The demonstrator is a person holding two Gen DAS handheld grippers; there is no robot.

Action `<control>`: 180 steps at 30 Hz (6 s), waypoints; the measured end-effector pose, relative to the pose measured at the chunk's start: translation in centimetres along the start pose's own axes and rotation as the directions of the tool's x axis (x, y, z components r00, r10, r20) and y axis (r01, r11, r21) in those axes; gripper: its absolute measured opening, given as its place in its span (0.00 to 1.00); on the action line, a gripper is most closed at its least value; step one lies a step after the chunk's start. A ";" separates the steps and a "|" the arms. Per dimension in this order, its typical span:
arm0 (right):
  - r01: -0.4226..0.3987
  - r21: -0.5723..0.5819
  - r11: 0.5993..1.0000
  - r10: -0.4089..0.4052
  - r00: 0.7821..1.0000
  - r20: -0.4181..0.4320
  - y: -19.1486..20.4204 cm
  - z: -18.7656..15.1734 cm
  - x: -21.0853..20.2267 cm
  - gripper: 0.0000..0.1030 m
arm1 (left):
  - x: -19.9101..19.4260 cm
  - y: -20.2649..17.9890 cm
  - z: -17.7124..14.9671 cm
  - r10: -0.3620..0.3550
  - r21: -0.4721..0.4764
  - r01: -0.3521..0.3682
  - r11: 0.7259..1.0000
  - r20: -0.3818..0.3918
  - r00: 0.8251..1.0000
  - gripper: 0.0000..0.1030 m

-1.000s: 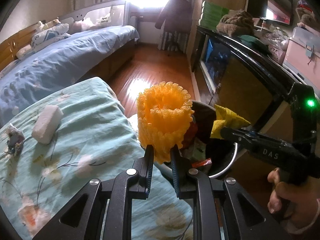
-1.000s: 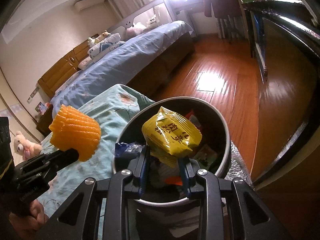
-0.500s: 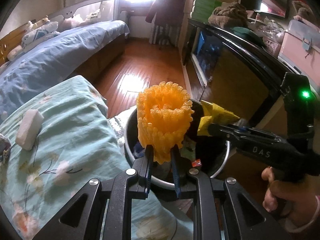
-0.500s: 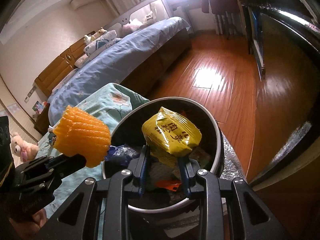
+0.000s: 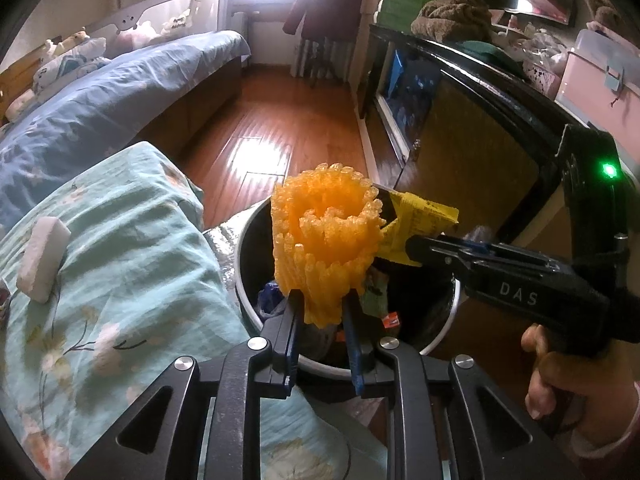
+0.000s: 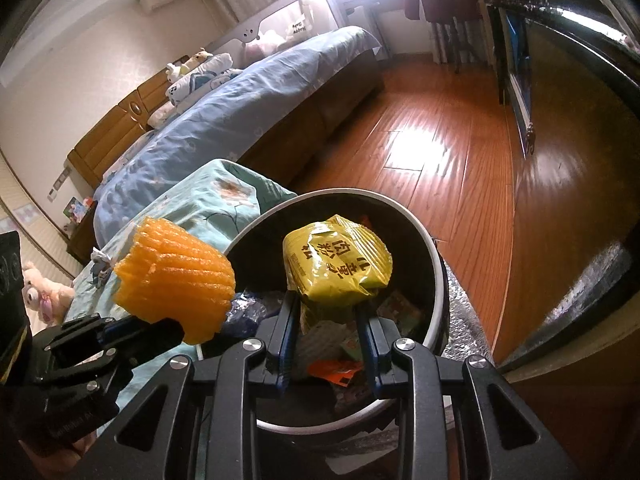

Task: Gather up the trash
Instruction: 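Open both tools to drop the sleeve and snack bag into the bin, then move both open tools back over the bed toward the crumpled paper, then grasp crumpled paper with left tool while right tool grasps white sponge, then carry the crumpled paper and white sponge over the bin with both tools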

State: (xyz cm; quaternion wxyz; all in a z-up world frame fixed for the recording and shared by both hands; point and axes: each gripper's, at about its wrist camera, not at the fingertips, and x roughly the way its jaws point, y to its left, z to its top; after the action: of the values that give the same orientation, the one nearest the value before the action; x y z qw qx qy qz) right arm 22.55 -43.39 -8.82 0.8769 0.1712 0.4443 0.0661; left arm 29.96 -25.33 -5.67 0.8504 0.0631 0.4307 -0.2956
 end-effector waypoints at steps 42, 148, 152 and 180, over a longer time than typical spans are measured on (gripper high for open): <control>-0.018 -0.015 1.000 0.019 0.997 0.069 5.7 -1.5 -1.3 0.78 | -8.6 6.9 -8.0 0.092 -0.201 -0.072 0.977 0.093 0.991 0.62; -0.289 -0.050 0.956 0.289 0.957 -0.011 17.6 -4.6 2.0 0.26 | -12.1 17.9 -10.0 0.202 -0.301 -0.153 0.941 0.140 0.969 0.11; -0.293 -0.044 0.955 0.294 0.956 0.000 16.4 -4.9 1.1 0.26 | -12.4 15.8 -10.0 0.206 -0.283 -0.160 0.946 0.142 0.968 0.12; -0.259 0.016 0.966 0.257 0.964 0.068 9.6 -5.4 -2.5 0.26 | -11.5 8.2 -8.0 0.151 -0.155 -0.129 0.979 0.134 0.979 0.12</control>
State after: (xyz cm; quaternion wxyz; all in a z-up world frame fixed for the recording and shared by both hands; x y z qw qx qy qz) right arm 17.13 -33.76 -6.43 0.8726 0.2407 0.3902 0.1685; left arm 23.75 -10.58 -3.05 0.9006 0.0093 0.3824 -0.2065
